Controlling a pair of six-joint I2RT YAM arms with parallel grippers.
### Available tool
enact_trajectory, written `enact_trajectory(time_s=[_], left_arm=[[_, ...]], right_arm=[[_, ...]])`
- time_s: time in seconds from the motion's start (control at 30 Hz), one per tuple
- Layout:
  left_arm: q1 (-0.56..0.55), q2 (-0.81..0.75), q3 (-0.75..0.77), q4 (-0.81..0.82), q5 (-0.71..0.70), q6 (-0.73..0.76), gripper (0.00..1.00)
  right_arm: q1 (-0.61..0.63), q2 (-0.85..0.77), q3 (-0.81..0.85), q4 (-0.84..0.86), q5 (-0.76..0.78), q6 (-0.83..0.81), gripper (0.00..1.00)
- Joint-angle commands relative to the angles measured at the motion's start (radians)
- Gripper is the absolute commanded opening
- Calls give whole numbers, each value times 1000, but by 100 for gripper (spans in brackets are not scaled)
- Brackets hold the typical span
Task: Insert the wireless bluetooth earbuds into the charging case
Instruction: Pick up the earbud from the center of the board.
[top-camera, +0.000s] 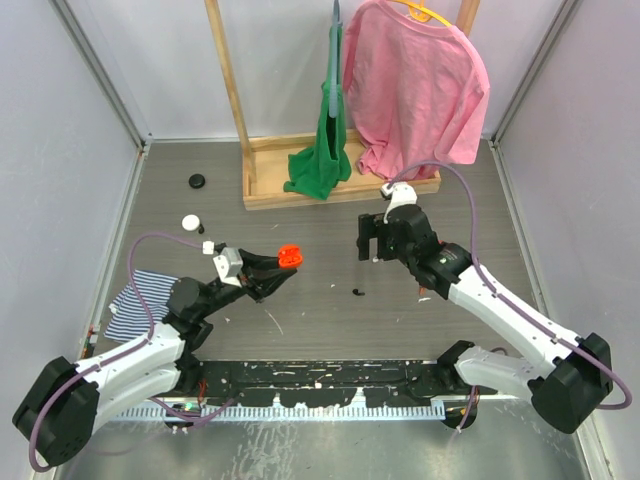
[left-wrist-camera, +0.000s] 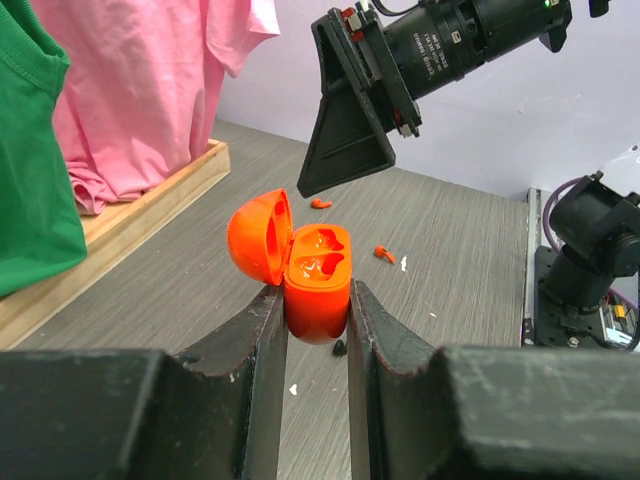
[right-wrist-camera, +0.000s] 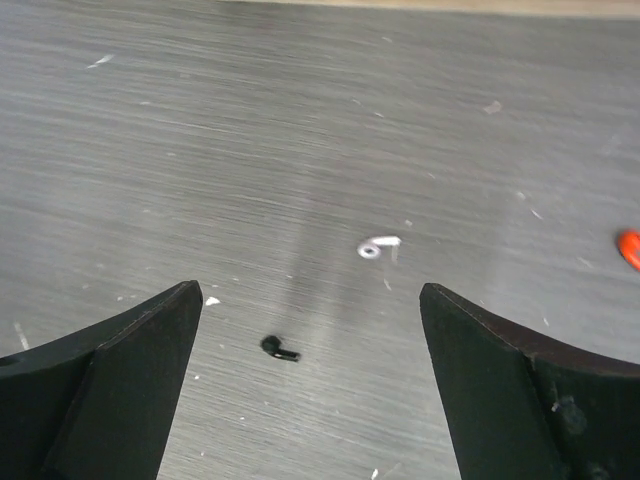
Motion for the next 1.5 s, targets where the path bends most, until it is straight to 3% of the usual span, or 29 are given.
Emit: enact_trajectory(time_s=[0.0, 0.53, 0.73, 1.07, 1.23, 1.47], left_arm=[[-5, 3, 6, 37, 9, 33, 0], [-5, 14, 29, -4, 55, 54, 0], [-6, 7, 31, -4, 69, 52, 0], [-7, -11, 32, -12, 77, 50, 0], [-8, -15, 33, -13, 80, 49, 0], [-9, -14, 35, -19, 82, 49, 0]], right_arm=[[-64, -45, -7, -111, 104, 140, 99], [-342, 132, -59, -273, -39, 211, 100], [-395, 180, -85, -260, -57, 221, 85], [-489, 224, -127, -251, -68, 229, 70], [-513, 234, -146, -232, -108, 214, 52], [-526, 261, -163, -211, -123, 202, 43]])
